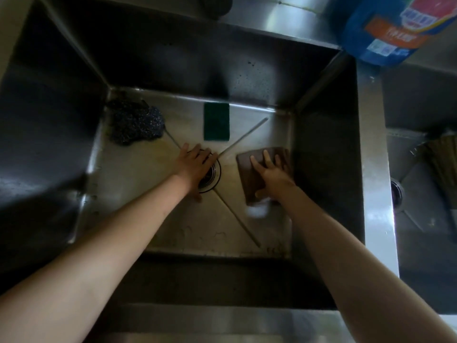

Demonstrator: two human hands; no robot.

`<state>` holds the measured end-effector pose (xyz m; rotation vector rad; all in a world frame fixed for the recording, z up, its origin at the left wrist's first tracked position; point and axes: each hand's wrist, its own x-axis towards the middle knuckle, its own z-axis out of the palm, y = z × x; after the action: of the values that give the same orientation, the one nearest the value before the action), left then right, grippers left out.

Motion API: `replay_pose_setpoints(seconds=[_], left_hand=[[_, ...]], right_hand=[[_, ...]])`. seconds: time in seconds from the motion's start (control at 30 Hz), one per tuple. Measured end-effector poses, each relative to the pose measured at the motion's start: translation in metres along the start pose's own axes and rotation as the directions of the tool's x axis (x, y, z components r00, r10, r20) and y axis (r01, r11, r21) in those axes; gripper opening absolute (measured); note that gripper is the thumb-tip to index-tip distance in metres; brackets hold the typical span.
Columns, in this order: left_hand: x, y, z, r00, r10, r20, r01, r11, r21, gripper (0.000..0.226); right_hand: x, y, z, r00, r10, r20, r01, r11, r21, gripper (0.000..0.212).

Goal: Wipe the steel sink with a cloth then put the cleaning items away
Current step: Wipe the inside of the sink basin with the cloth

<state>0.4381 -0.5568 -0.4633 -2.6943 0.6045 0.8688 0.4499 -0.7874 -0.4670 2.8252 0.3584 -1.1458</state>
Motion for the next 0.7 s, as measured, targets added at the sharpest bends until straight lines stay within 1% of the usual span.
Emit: replay_pose_setpoints(seconds=[0.17,0.37,0.43,0.5,0.57,0.63,0.7], left_hand=[[-0.004,0.004,-0.004,1.000,-0.007,0.008,0.007,0.999,0.050,0.126],[-0.006,0.006,-0.009,1.000,-0.016,0.008,0.016,0.996,0.084,0.127],[-0.006,0.007,-0.009,1.000,-0.018,0.014,0.017,0.996,0.085,0.127],[-0.005,0.007,-0.009,1.000,-0.012,0.016,0.011,0.996,0.090,0.127],[-0.004,0.007,-0.008,1.000,-0.008,0.017,0.006,0.995,0.097,0.127],[-0.003,0.007,-0.007,1.000,-0.007,0.014,0.005,0.995,0.098,0.127],[-0.002,0.007,-0.007,1.000,-0.003,0.012,0.002,0.994,0.106,0.127]], right_hand=[[-0.013,0.002,0.005,0.998,-0.062,0.028,0.064,0.995,-0.077,0.102],[-0.034,0.007,0.014,0.988,-0.100,0.114,0.115,0.984,-0.133,0.104],[-0.036,0.007,0.008,0.988,-0.116,0.099,0.129,0.983,-0.132,0.099],[-0.034,0.010,0.000,0.994,-0.104,0.039,0.108,0.986,-0.130,0.098],[-0.028,0.013,-0.002,0.999,-0.037,-0.001,0.037,0.995,-0.088,0.104],[-0.024,0.014,0.002,1.000,0.022,-0.001,-0.022,0.998,-0.053,0.104],[-0.024,0.013,0.008,0.999,0.036,0.006,-0.036,0.997,-0.071,0.098]])
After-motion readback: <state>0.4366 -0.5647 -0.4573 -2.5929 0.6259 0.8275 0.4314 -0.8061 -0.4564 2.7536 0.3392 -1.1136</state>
